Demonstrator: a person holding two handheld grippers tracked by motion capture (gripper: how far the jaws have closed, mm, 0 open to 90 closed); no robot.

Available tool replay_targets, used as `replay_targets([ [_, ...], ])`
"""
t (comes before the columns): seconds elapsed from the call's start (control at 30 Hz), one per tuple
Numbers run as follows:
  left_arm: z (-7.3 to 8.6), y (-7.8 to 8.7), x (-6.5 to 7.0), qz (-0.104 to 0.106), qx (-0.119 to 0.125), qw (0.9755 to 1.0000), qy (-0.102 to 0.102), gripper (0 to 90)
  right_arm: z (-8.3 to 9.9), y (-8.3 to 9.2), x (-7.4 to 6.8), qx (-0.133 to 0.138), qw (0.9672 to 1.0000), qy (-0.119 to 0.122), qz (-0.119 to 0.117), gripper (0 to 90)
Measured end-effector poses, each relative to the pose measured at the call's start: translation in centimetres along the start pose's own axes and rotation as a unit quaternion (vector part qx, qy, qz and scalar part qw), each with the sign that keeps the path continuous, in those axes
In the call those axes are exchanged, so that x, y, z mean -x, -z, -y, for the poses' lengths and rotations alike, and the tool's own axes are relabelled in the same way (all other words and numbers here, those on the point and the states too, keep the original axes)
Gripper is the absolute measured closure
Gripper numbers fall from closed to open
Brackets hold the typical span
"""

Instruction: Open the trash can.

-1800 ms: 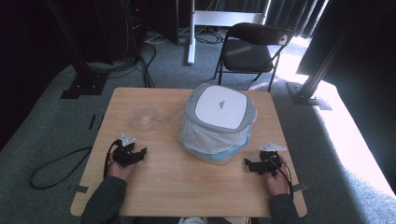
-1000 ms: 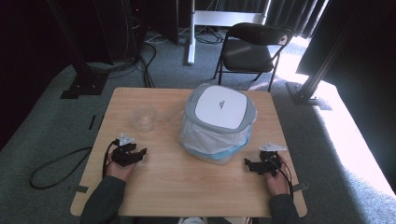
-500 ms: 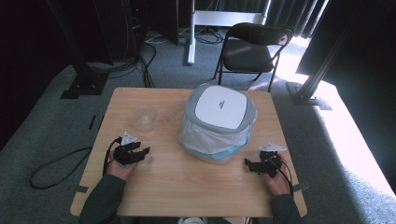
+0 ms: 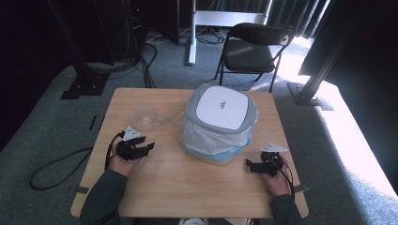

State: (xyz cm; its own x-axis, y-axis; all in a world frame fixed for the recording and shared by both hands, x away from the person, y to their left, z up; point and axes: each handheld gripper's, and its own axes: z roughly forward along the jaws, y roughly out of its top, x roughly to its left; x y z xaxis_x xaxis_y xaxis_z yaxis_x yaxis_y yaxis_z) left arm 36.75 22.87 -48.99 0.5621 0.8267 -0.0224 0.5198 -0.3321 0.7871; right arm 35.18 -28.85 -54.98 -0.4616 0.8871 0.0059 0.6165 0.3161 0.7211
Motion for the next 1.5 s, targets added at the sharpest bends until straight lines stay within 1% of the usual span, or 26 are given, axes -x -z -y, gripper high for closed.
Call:
replay_targets([
  [0.1,-0.8,0.4,-0.1,0.004,0.008,1.0,-0.001,47.8,0.0,0.0,0.0,0.0,1.0,0.0,0.0,11.3],
  [0.13,-0.8,0.4,-0.1,0.004,0.008,1.0,-0.001,47.8,0.0,0.0,0.0,0.0,1.0,0.0,0.0,11.3],
  [0.17,-1.4,0.7,-0.2,0.008,0.014,0.9999,-0.004,47.8,0.0,0.0,0.0,0.0,1.0,0.0,0.0,11.3],
  [0.3,-2.5,1.2,-0.2,0.009,0.026,0.9996,-0.011,47.4,0.0,0.0,0.0,0.0,1.0,0.0,0.001,11.4],
  [0.33,-2.5,1.2,-0.2,0.009,0.026,0.9996,-0.011,47.1,0.0,0.0,0.0,0.0,1.0,0.0,0.001,11.4],
  [0.37,-3.0,1.5,-0.2,0.01,0.032,0.9994,-0.013,47.1,0.0,0.0,0.0,0.0,1.0,0.001,0.001,11.3],
  [0.67,-4.9,2.2,-0.3,0.013,0.045,0.9986,-0.025,46.7,0.0,0.0,0.0,0.0,1.0,-0.001,0.002,11.3],
  [0.8,-5.7,2.5,-0.2,0.018,0.052,0.9981,-0.027,46.8,0.0,0.0,0.0,0.0,1.0,-0.002,0.003,11.4],
  [0.97,-6.9,2.9,-0.1,0.032,0.06,0.9972,-0.032,47.3,0.0,0.0,0.0,0.001,1.0,-0.003,0.004,11.3],
  [1.07,-7.6,3.1,0.1,0.044,0.063,0.9965,-0.033,49.5,0.0,-0.1,-0.1,0.0,1.0,-0.004,0.005,11.3],
  [1.3,-9.0,3.2,0.6,0.064,0.068,0.9945,-0.046,54.3,0.0,-0.1,-0.1,0.0,1.0,-0.005,0.005,11.3],
  [1.5,-10.1,3.1,1.1,0.07,0.072,0.9934,-0.055,55.5,-0.1,-0.1,-0.1,0.0,1.0,-0.006,0.007,11.3],
])
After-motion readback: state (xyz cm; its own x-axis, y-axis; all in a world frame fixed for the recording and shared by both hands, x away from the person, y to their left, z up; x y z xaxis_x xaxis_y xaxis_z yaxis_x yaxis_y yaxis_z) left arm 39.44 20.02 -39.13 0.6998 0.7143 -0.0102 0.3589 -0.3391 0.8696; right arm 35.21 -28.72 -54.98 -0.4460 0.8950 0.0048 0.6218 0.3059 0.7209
